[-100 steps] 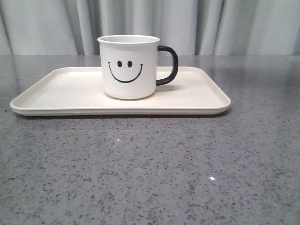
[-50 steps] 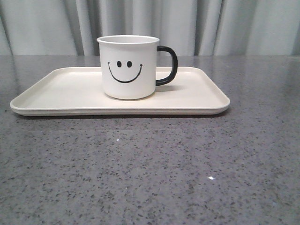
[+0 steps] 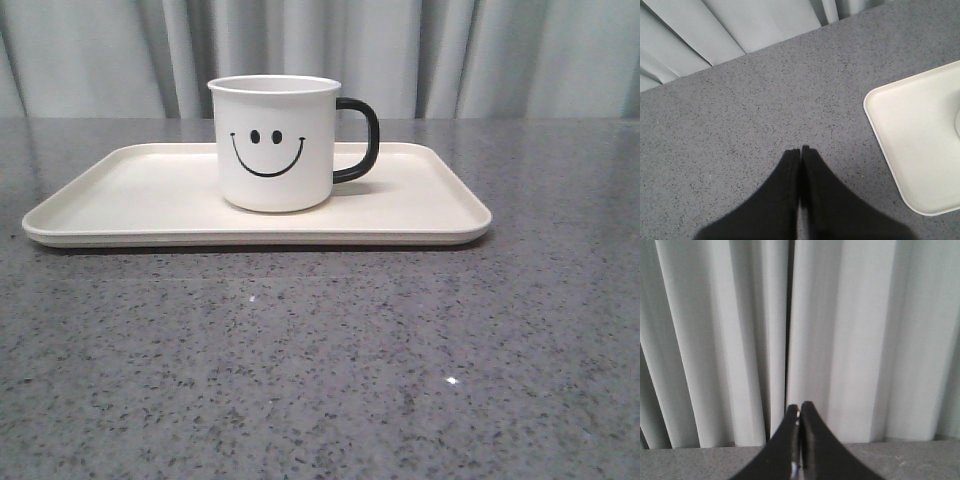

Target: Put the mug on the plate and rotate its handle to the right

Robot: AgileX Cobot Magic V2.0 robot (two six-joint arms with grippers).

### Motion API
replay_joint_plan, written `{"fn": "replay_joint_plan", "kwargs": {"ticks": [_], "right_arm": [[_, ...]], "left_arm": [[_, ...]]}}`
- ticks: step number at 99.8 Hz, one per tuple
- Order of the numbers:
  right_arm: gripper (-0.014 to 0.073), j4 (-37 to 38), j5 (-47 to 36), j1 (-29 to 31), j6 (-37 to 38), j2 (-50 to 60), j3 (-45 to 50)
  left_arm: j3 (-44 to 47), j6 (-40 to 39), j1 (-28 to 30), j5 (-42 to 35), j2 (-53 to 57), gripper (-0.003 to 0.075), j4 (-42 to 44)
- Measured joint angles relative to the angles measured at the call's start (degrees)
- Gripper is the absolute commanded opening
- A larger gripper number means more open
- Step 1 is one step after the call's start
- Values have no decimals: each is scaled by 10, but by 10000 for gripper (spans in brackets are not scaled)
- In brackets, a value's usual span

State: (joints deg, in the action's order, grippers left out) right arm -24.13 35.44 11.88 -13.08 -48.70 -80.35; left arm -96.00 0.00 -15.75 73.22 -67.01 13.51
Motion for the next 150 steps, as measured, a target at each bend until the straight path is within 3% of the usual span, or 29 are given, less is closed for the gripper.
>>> {"fn": "replay_joint_plan", "kwargs": {"ticks": [27,72,100,150], "right_arm": [[-58,19,-20,0,-1,155,211],[-58,41,-39,0,0,245,398],[-58,41,-40,0,0,247,428],[-58,41,-21,0,0,247,428]], "left_arm": [[78,-18,0,-41,60,-20,-2],[377,-68,0,-177,224,-20,-9],[486,-74,0,-227,274,-20,-9],[493,-74,0,-243,275,-20,-12]]}}
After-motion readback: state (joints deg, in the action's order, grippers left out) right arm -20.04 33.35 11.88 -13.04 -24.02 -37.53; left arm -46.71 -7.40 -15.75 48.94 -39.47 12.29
